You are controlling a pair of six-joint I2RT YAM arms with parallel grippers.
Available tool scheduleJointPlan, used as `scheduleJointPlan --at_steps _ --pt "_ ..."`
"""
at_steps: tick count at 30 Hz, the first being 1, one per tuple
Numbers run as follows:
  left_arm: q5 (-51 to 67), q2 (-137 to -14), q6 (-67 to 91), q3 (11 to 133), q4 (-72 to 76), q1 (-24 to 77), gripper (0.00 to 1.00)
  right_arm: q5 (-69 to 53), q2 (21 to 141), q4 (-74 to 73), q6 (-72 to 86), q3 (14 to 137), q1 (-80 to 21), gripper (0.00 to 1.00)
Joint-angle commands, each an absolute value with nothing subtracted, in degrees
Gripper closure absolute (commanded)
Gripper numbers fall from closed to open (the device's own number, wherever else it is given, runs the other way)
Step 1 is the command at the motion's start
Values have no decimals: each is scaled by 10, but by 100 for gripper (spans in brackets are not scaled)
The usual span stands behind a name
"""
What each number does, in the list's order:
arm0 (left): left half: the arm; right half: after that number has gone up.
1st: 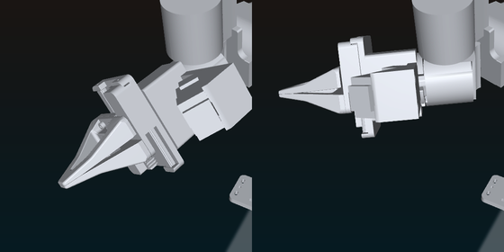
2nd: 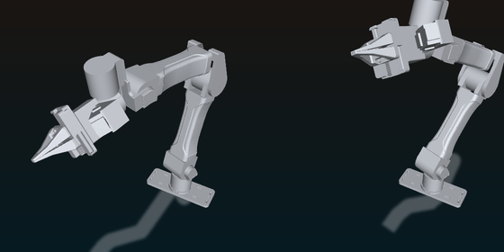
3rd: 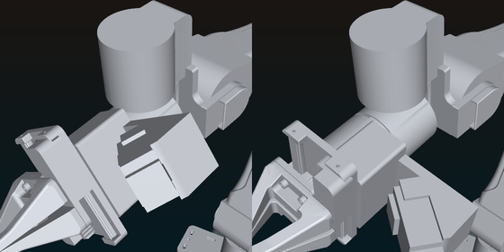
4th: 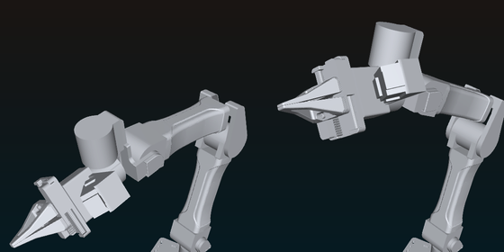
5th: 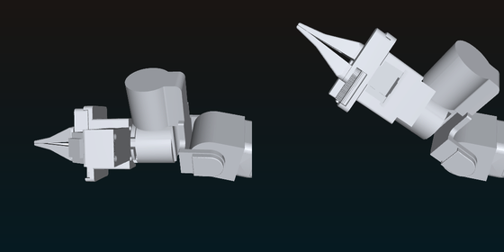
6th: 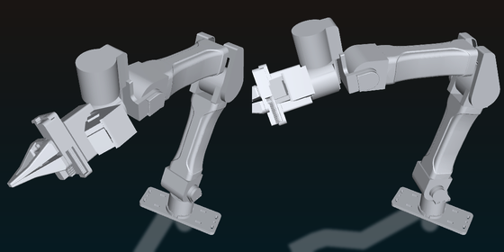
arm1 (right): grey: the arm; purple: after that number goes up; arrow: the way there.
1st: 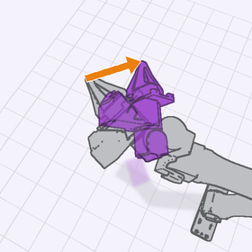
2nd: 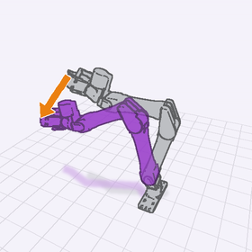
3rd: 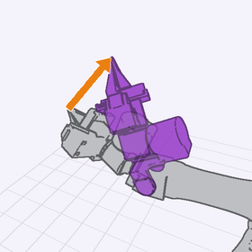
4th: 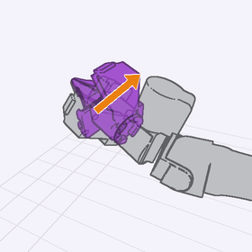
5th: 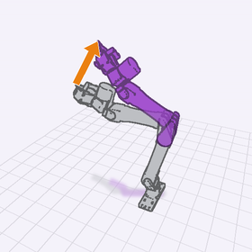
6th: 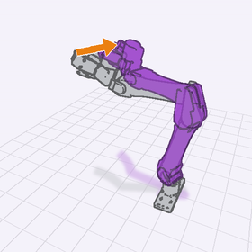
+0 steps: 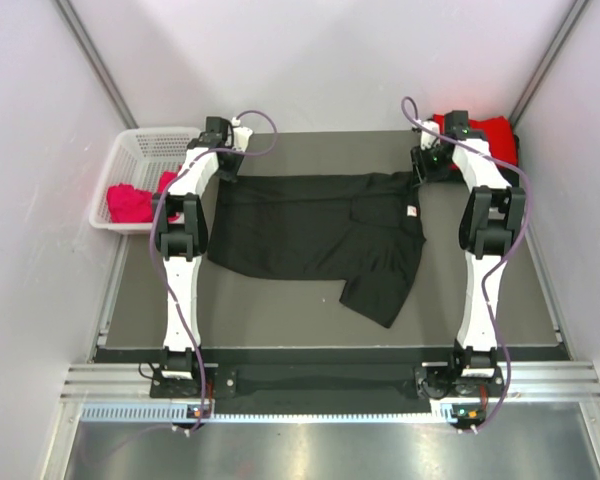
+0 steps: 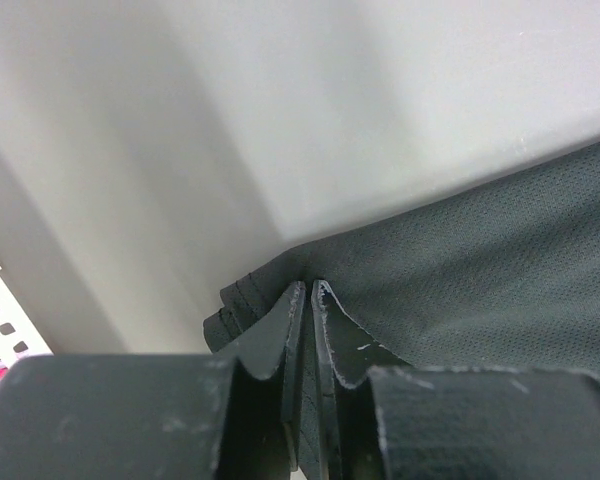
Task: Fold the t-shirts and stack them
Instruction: Fold the tshirt
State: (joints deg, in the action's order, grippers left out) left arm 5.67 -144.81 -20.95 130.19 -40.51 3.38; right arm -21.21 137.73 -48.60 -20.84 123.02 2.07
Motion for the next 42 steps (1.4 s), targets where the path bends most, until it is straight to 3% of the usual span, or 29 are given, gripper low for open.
scheduleJointPlan --at_steps 1,22,24,25,28,33,42 --pt "38 -1476 -216 1304 -403 25 89 -211 1367 -459 -198 1275 20 59" --pt "7 -1457 -239 1272 -406 25 90 -172 1436 -432 -186 1305 5 63" --pt "5 -1457 -242 1268 -407 25 91 -156 1444 -426 -184 1310 4 68" --pt "5 -1456 -243 1267 -407 25 91 -154 1447 -424 -187 1311 4 79" --pt "-21 -1456 -244 1265 -401 25 91 -136 1455 -414 -185 1317 -14 91" --pt "-44 -1467 -251 1267 -387 25 94 -126 1473 -401 -196 1339 -21 98" --pt "-72 -1486 -251 1302 -356 25 98 -103 1491 -383 -187 1356 -26 99"
